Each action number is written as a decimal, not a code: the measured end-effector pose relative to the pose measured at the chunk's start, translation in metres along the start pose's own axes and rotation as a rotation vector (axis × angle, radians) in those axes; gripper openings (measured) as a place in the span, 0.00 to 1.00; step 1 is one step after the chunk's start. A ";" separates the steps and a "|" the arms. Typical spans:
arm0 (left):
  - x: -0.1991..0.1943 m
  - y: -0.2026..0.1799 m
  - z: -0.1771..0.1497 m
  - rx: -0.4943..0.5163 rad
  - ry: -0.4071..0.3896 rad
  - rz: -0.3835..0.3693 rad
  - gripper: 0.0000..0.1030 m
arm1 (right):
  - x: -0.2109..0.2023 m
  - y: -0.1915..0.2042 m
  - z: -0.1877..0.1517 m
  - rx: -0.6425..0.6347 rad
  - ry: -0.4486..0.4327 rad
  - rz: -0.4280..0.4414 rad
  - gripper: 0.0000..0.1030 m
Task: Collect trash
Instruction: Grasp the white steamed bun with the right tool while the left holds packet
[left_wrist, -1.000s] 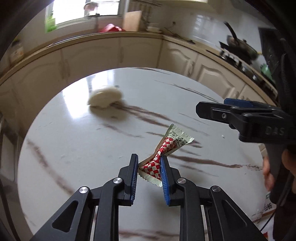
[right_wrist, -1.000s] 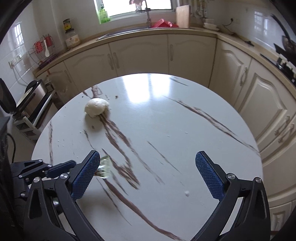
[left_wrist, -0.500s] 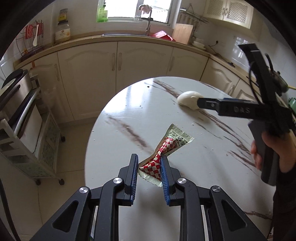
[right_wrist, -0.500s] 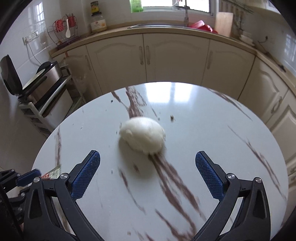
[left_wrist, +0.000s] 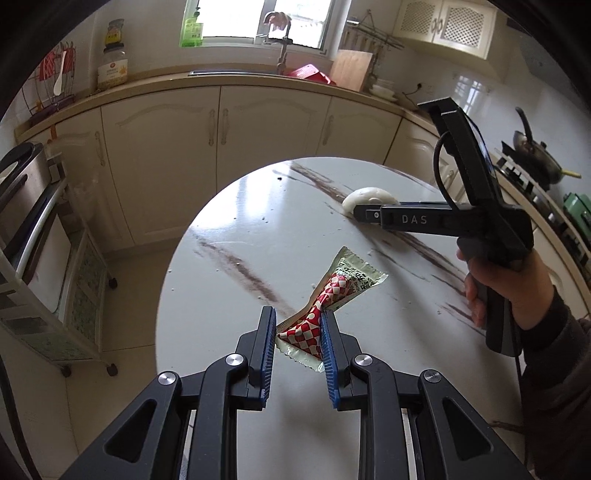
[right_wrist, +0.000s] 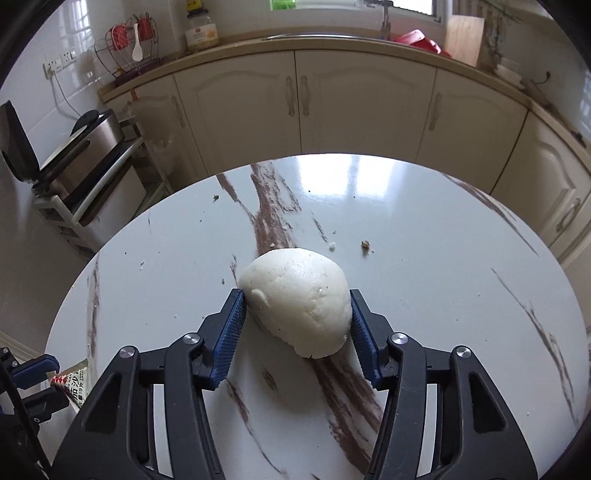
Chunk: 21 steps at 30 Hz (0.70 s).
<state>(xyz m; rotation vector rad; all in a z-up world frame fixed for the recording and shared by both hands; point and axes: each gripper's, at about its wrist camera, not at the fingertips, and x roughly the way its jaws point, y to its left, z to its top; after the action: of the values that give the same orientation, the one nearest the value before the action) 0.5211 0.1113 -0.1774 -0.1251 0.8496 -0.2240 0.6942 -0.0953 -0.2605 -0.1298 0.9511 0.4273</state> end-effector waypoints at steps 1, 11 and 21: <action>0.003 0.001 0.004 0.000 0.002 -0.001 0.19 | -0.002 -0.002 -0.002 0.006 -0.004 -0.003 0.50; -0.011 -0.020 -0.003 0.004 0.002 -0.068 0.19 | -0.082 -0.023 -0.047 0.064 -0.087 0.006 0.49; -0.069 -0.029 -0.041 -0.010 -0.034 -0.130 0.19 | -0.168 0.008 -0.108 0.070 -0.172 0.056 0.50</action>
<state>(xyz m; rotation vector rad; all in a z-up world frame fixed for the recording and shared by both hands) 0.4416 0.0988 -0.1484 -0.1936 0.8099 -0.3383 0.5234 -0.1695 -0.1861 -0.0027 0.8008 0.4493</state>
